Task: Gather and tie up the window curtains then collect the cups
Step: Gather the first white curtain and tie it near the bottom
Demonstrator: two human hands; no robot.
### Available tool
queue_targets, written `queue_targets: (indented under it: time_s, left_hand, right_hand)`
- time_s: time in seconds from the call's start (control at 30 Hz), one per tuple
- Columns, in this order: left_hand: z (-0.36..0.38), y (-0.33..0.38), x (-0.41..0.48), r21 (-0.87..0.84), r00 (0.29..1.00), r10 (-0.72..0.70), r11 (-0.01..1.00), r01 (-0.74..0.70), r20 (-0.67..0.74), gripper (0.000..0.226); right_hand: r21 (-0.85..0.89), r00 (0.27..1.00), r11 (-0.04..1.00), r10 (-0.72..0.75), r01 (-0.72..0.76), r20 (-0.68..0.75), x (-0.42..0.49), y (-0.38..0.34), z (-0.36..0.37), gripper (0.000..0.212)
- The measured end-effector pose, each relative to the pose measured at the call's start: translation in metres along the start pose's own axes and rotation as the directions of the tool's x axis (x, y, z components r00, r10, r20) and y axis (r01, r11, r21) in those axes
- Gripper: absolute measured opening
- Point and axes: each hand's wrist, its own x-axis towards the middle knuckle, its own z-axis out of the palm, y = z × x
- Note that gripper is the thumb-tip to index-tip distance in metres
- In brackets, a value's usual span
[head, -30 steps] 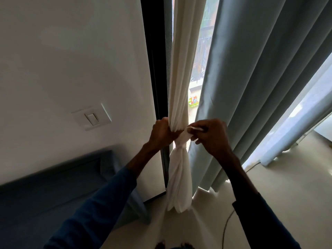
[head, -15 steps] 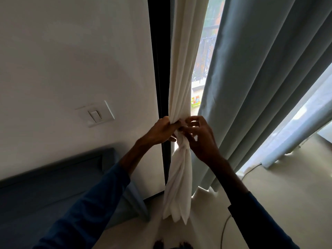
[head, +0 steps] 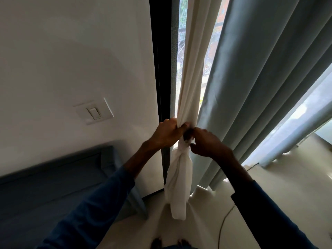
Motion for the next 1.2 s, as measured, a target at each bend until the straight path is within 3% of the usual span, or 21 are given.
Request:
queue_targets:
  time_s: [0.1,0.17,0.23,0.3,0.4,0.53,0.7,0.8,0.87,0.97,1.13,1.2]
  left_hand:
    - [0.004,-0.001,0.002,0.0,0.999,0.0,1.0,0.0,-0.032,0.047]
    - [0.003,-0.005,0.005,-0.02,0.998,-0.023,1.0,0.023,-0.05,0.047]
    - [0.001,-0.01,0.009,-0.047,0.997,-0.054,0.998,0.052,-0.058,0.051]
    - [0.0,-0.01,0.01,-0.041,0.998,-0.05,0.998,0.049,-0.046,0.049]
    - [0.002,-0.009,0.012,-0.01,0.999,-0.015,1.0,0.014,-0.036,0.045]
    - [0.006,-0.006,0.013,0.065,0.999,0.017,0.998,-0.014,-0.048,0.042]
    - [0.014,-0.004,0.011,0.071,0.998,0.041,0.997,-0.038,-0.041,0.052]
    - [0.018,0.0,0.009,0.085,0.995,0.07,0.994,-0.064,-0.07,0.044]
    - [0.017,0.0,0.007,0.09,0.99,0.081,0.993,-0.071,-0.113,0.034]
    - [0.013,-0.007,0.012,0.056,0.984,0.086,0.995,-0.078,-0.158,0.036]
    - [0.015,-0.014,0.014,0.052,0.983,0.134,0.99,-0.129,-0.122,0.039]
    - [0.015,-0.015,0.015,0.057,0.98,0.159,0.987,-0.153,-0.121,0.038]
  right_hand:
    - [-0.008,0.999,0.999,-0.048,0.048,-0.002,0.002,0.003,-0.008,0.032]
    - [-0.043,0.985,0.995,-0.092,0.086,-0.148,-0.001,0.003,-0.009,0.024]
    - [0.029,0.933,0.993,-0.096,0.113,-0.346,-0.005,0.003,-0.008,0.017]
    - [0.082,0.89,0.989,-0.076,0.125,-0.45,-0.01,0.005,-0.005,0.014]
    - [0.01,0.899,0.994,-0.097,0.111,-0.428,-0.013,0.006,0.006,0.017]
    - [-0.08,0.96,0.994,-0.09,0.071,-0.264,-0.017,-0.002,0.019,0.034]
    - [-0.158,0.998,0.986,0.057,-0.058,-0.013,-0.005,-0.006,0.014,0.05]
    - [-0.147,0.985,0.983,0.131,-0.113,0.114,0.001,-0.006,0.013,0.063]
    - [-0.183,0.993,0.979,0.106,-0.094,0.059,0.003,-0.009,0.014,0.058]
    - [-0.237,0.993,0.968,0.06,-0.084,-0.106,-0.003,-0.015,0.017,0.047]
    - [-0.049,0.954,0.997,0.034,-0.051,-0.299,-0.021,-0.019,0.021,0.039]
    - [-0.084,0.956,0.995,0.029,-0.056,-0.292,-0.019,-0.019,0.017,0.038]
